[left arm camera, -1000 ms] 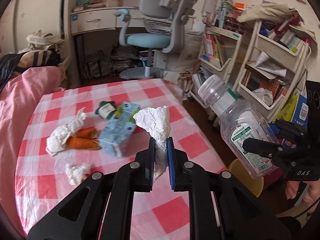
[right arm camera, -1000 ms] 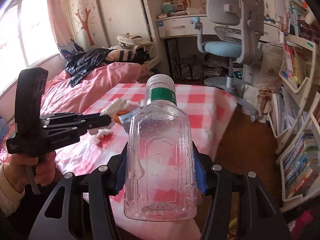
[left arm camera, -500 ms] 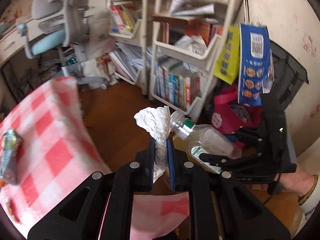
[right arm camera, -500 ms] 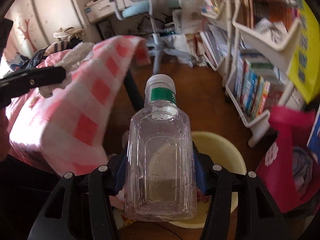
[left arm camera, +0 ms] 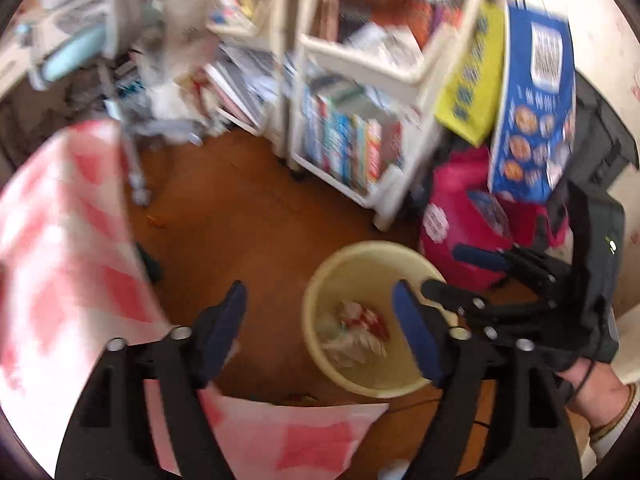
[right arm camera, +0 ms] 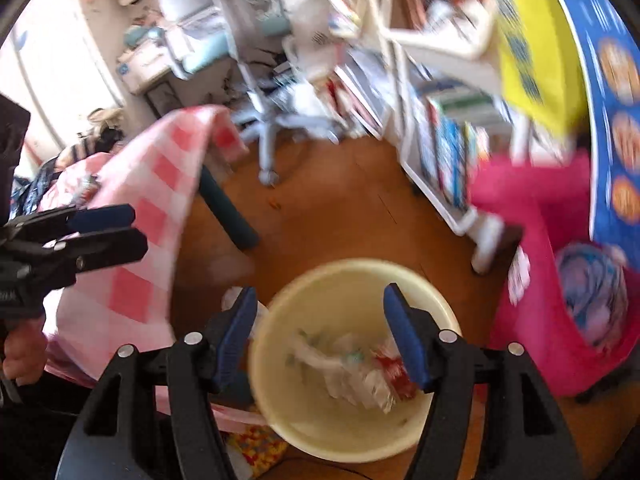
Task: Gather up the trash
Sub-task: 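Carry the bottle and tissue to the yellow bin and open both tools, then move both open tools back over the table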
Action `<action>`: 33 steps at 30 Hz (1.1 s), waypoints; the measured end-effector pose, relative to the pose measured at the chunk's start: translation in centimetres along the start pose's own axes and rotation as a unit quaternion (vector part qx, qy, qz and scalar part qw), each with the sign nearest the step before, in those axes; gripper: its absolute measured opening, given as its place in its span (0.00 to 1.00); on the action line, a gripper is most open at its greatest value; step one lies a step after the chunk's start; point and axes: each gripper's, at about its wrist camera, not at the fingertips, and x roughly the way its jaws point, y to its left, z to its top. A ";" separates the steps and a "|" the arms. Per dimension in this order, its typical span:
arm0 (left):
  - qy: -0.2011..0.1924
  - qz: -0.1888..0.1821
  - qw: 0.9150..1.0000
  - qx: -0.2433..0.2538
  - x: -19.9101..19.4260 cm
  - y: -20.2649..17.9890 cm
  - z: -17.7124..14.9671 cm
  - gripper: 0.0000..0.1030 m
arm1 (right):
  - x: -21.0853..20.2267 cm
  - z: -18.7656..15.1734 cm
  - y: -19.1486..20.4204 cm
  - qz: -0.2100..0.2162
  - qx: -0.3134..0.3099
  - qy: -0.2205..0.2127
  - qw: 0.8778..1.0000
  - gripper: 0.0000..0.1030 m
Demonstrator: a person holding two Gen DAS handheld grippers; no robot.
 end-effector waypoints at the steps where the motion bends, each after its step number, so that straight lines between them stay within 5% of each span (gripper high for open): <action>1: -0.014 0.012 1.000 -0.007 -1.4 0.8 0.1 0.79 | -0.5 0.6 1.3 0.006 -0.013 -0.010 1.000 0.65; 5: -0.076 0.088 0.992 -0.040 -8.5 5.5 -0.4 0.92 | -1.5 3.1 7.5 0.037 -0.077 -0.050 0.995 0.79; 8: -0.118 0.159 0.978 -0.072 -14.0 10.1 -1.5 0.93 | -1.7 5.1 13.1 0.055 -0.125 -0.066 0.988 0.82; 12: -0.140 0.260 0.943 -0.155 -19.5 17.2 -4.5 0.93 | -1.2 7.1 20.3 0.064 -0.179 -0.063 0.980 0.85; 15: -0.120 0.308 0.917 -0.221 -21.7 22.7 -7.7 0.93 | -0.9 7.6 24.7 0.071 -0.204 -0.053 0.975 0.87; 21: -0.127 0.359 0.876 -0.296 -27.6 30.2 -11.6 0.93 | 0.4 6.4 30.4 0.074 -0.267 -0.026 0.960 0.88; 24: -0.118 0.359 0.871 -0.313 -28.8 32.0 -13.3 0.93 | 0.8 5.6 32.0 0.076 -0.278 -0.026 0.957 0.88; 33: -0.113 0.348 0.888 -0.279 -28.9 31.2 -13.7 0.93 | 1.5 5.1 33.3 0.061 -0.297 -0.044 0.952 0.91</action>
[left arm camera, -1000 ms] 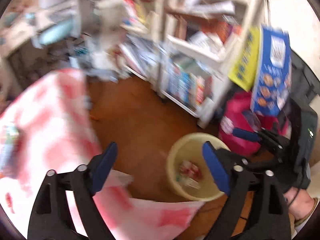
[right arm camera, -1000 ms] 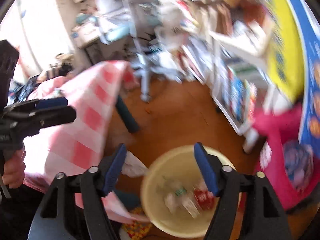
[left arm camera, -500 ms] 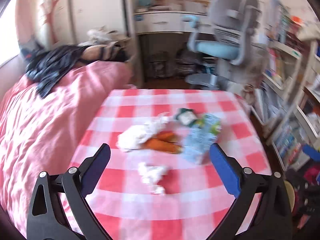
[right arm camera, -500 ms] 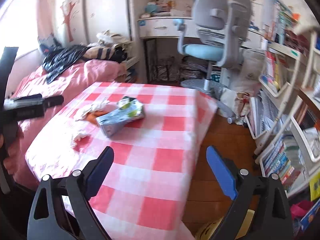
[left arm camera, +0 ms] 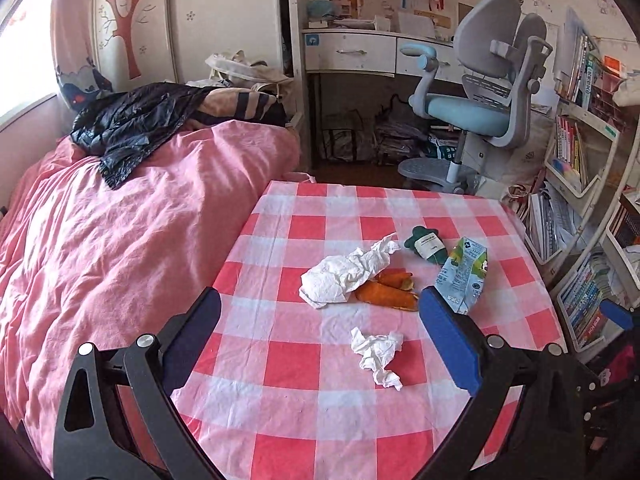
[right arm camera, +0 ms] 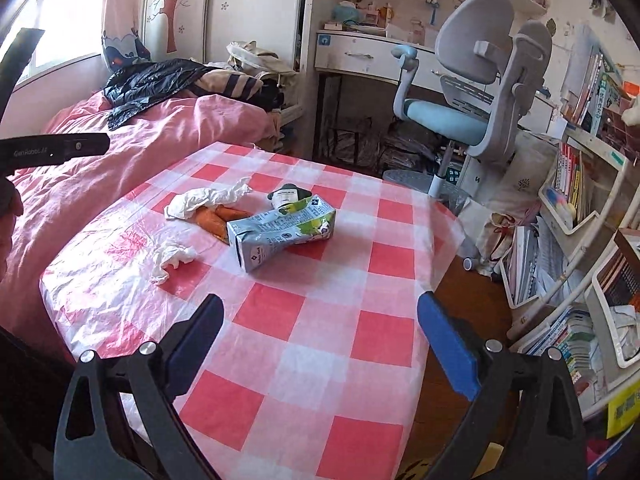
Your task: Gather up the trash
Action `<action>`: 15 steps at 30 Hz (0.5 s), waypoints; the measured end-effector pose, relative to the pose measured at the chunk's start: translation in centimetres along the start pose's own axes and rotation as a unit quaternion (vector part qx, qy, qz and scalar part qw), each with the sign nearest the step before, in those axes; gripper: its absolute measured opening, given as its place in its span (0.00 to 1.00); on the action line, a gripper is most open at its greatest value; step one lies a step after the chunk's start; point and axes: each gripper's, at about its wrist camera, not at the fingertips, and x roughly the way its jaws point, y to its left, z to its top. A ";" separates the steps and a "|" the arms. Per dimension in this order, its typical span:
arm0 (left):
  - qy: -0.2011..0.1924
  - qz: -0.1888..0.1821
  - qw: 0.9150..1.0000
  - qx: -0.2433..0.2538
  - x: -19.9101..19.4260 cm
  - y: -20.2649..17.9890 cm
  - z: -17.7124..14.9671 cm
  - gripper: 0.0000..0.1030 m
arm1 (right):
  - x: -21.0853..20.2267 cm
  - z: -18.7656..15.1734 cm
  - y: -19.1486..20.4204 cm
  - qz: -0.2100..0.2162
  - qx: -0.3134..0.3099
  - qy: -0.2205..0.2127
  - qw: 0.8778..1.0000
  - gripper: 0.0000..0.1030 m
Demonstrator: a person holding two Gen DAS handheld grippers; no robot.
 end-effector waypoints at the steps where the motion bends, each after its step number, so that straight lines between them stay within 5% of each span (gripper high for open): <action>1: 0.002 0.000 1.000 0.004 0.1 -0.2 0.0 0.93 | 0.1 0.0 -0.3 0.001 0.008 0.003 1.000 0.91; 15: 0.020 -0.013 1.000 0.018 1.0 -0.4 -0.8 0.93 | 0.8 -0.2 -0.3 -0.011 0.005 0.020 1.000 0.92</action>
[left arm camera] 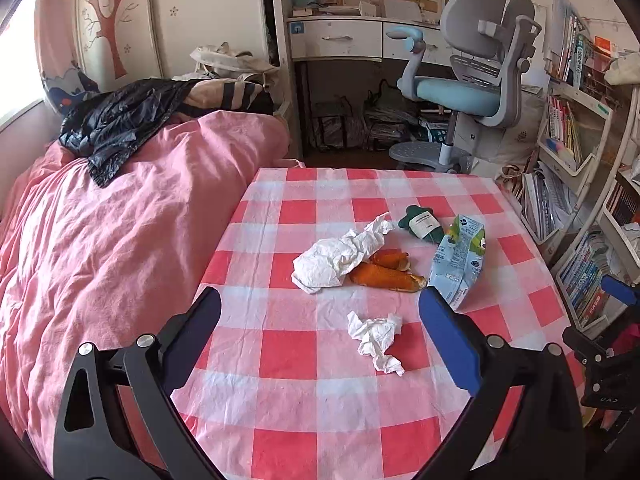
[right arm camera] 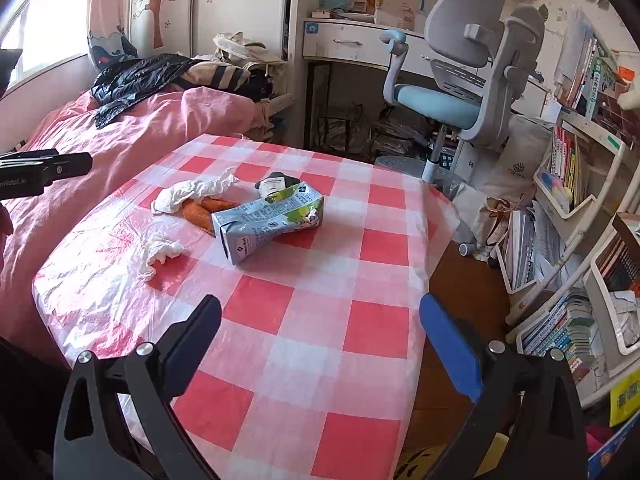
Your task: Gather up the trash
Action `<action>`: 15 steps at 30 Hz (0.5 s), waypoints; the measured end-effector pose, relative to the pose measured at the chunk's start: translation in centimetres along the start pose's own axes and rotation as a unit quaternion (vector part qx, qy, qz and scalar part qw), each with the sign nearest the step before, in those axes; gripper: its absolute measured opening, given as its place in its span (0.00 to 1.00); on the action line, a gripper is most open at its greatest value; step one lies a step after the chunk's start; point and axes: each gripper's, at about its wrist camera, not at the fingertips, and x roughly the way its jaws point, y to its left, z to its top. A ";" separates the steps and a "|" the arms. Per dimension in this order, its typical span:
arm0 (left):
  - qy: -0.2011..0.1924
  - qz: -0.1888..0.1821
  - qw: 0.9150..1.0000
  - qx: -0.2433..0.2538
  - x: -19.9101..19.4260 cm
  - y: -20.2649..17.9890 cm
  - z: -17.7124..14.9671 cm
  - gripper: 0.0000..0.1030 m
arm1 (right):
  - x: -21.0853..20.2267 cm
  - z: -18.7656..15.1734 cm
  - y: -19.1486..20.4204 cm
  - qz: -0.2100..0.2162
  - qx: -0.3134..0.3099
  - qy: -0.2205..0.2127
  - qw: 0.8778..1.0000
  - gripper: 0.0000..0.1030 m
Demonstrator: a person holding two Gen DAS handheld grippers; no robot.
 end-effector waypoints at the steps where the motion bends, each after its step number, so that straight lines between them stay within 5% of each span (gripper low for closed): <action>1: -0.001 0.000 1.000 0.000 0.0 0.0 0.0 0.93 | 0.1 0.0 0.1 0.001 -0.003 0.002 1.000 0.92; 15: 0.005 -0.001 1.000 -0.006 0.5 0.7 -0.4 0.93 | 0.4 0.1 0.6 -0.008 -0.004 0.011 1.000 0.92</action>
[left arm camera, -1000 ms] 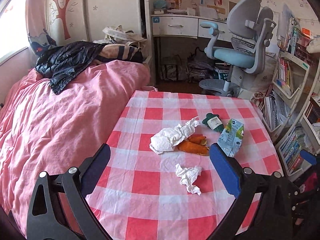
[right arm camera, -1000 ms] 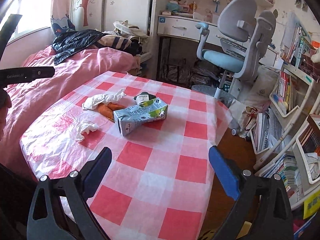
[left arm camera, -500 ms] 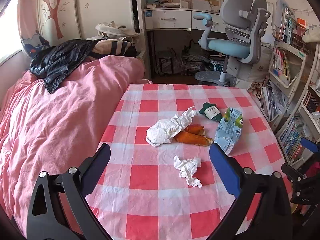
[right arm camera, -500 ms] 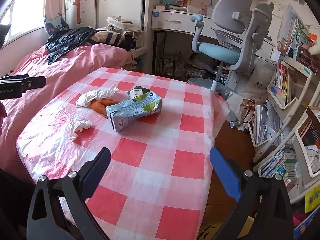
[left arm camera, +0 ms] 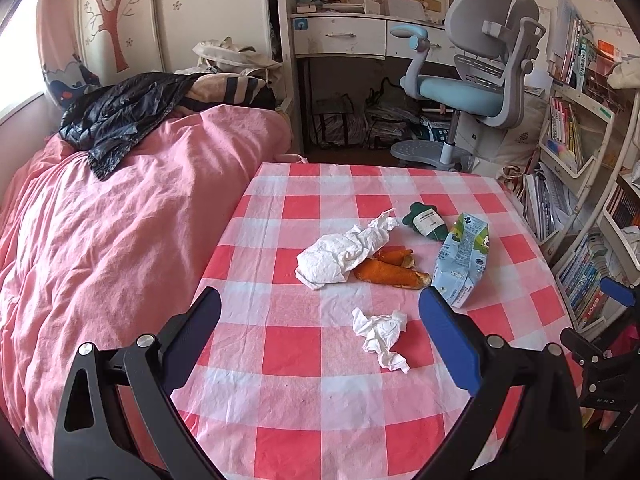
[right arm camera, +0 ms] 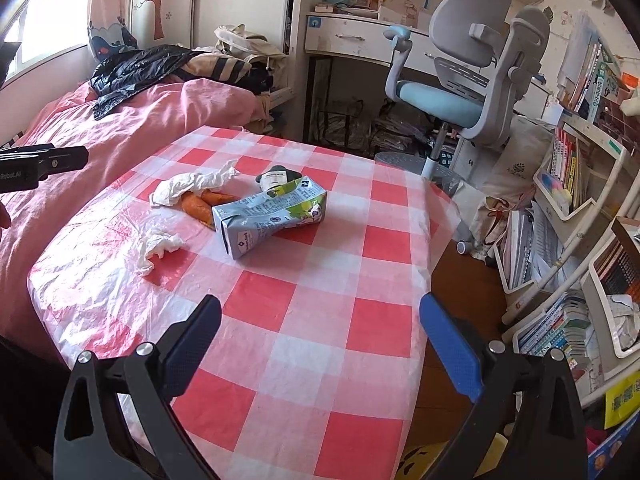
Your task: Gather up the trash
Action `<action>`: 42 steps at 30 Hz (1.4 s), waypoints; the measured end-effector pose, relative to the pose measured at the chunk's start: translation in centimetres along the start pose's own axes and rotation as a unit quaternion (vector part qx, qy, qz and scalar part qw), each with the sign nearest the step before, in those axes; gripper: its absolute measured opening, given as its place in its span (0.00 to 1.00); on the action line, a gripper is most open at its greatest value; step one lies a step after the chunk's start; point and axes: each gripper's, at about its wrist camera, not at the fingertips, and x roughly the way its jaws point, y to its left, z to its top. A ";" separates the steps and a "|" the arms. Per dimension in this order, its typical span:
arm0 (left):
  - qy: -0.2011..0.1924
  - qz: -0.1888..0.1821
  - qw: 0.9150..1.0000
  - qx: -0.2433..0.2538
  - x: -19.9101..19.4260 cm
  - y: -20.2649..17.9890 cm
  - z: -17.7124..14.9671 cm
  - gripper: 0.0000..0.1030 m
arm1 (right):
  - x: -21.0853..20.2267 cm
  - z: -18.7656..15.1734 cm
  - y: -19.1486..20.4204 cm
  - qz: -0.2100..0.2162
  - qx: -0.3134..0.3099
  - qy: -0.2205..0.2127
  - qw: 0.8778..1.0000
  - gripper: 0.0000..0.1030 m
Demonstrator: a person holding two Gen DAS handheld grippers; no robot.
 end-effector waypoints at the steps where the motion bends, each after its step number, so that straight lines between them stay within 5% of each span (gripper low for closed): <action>1: 0.001 0.000 1.000 -0.001 0.0 0.1 0.0 0.93 | 0.0 0.0 0.1 -0.001 -0.001 0.001 1.000 0.92; 42: 0.017 -0.013 1.000 -0.015 0.4 2.1 -0.4 0.93 | 1.0 0.1 1.5 -0.017 -0.029 0.021 0.999 0.92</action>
